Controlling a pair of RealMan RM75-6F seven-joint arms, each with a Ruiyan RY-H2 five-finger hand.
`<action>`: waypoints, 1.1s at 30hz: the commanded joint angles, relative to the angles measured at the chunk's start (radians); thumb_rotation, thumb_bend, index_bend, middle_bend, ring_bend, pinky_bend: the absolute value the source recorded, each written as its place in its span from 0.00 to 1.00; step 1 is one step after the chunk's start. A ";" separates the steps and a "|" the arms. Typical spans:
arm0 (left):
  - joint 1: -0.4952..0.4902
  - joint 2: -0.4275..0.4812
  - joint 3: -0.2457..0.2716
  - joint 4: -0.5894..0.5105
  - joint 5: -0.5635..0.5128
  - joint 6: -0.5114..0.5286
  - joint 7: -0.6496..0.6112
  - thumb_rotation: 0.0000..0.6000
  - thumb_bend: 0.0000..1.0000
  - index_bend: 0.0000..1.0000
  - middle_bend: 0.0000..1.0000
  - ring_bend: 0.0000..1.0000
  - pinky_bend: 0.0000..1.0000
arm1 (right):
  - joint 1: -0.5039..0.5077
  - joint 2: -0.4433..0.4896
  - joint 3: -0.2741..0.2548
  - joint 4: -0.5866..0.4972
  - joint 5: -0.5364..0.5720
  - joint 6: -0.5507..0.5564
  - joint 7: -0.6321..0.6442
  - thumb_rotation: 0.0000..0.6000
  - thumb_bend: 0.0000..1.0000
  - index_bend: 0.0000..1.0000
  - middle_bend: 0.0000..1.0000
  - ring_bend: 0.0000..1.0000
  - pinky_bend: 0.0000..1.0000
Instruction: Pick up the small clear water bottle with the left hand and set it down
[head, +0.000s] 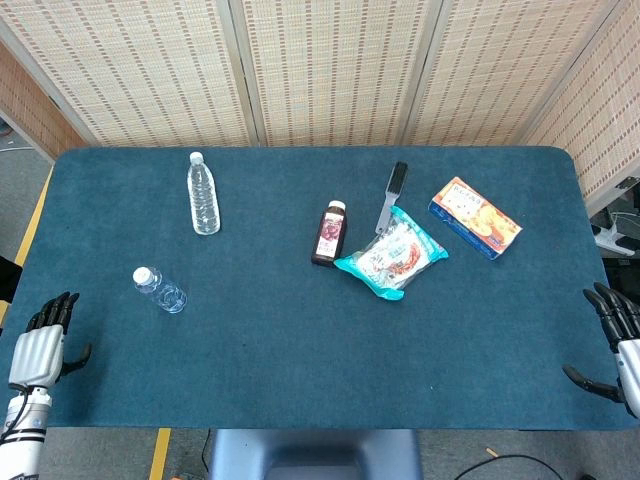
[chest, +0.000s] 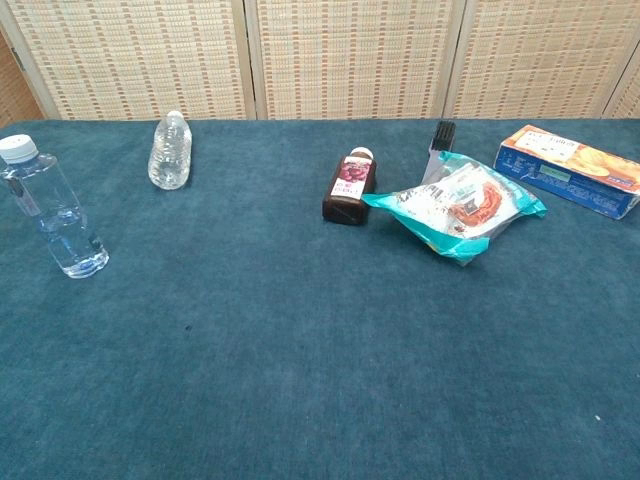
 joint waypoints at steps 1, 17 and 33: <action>0.000 0.001 -0.001 -0.003 -0.002 -0.002 0.000 1.00 0.37 0.00 0.00 0.00 0.14 | 0.005 0.000 0.001 -0.003 0.002 -0.013 0.001 1.00 0.06 0.00 0.00 0.00 0.10; -0.028 0.000 -0.045 -0.081 -0.043 -0.142 -0.249 1.00 0.37 0.00 0.00 0.00 0.13 | 0.016 -0.018 0.019 -0.022 0.034 -0.046 -0.034 1.00 0.06 0.00 0.00 0.00 0.11; -0.094 -0.160 -0.159 -0.005 -0.105 -0.190 -0.485 1.00 0.36 0.00 0.00 0.00 0.09 | 0.034 0.001 0.001 -0.007 -0.003 -0.088 0.011 1.00 0.06 0.00 0.00 0.00 0.11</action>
